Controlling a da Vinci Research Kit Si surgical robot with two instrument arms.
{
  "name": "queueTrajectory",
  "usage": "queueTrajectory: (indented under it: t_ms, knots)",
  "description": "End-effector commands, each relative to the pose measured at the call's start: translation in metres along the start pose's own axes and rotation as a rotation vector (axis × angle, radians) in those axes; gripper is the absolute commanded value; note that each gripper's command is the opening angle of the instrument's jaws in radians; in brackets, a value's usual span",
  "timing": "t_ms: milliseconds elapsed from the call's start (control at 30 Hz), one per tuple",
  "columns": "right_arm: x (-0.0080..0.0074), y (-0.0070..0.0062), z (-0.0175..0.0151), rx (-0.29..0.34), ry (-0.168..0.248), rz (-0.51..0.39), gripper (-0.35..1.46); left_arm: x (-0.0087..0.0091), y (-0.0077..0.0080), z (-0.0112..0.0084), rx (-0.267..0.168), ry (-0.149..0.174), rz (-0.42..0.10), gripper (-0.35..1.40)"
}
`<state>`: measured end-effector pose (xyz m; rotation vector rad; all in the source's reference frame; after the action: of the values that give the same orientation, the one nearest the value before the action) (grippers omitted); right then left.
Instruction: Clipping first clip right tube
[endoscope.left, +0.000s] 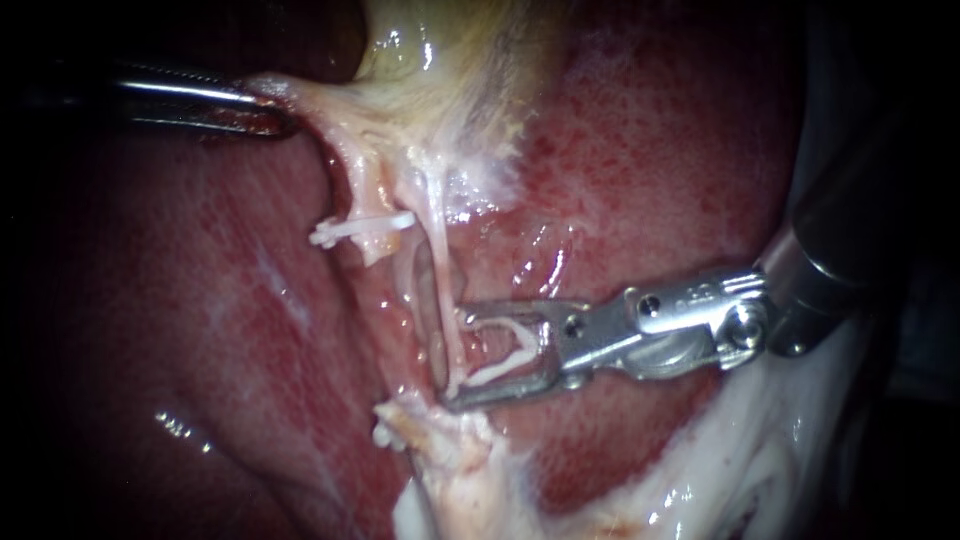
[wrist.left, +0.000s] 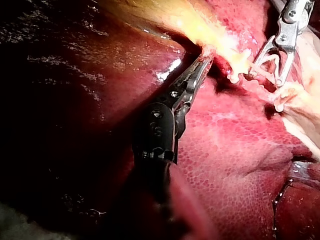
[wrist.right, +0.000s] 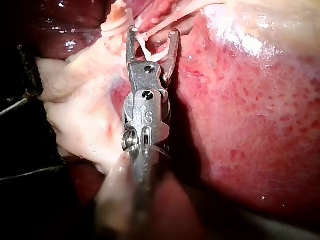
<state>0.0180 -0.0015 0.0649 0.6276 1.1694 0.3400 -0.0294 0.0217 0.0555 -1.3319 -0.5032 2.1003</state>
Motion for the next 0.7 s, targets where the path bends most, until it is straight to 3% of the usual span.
queueTrajectory:
  t_ms: [33, 267, 567, 700]
  knots:
    - [0.0001, 0.0000, 0.0001, 0.013, 0.014, 0.016, 0.48, 0.0000, 0.0000, 0.0000, 0.000, 0.000, 0.000, -0.35]
    - [0.0005, -0.0002, 0.0006, 0.094, 0.087, 0.096, 0.48, 0.0000, 0.0000, 0.0001, 0.001, 0.000, 0.000, -0.35]
    - [0.0020, -0.0020, 0.0004, 0.149, 0.118, 0.139, 0.45, -0.0001, -0.0001, 0.0001, 0.001, 0.000, 0.000, -0.35]
    - [0.0024, -0.0023, 0.0003, 0.156, 0.121, 0.157, 0.42, -0.0001, -0.0001, 0.0001, 0.001, 0.000, 0.000, -0.35]
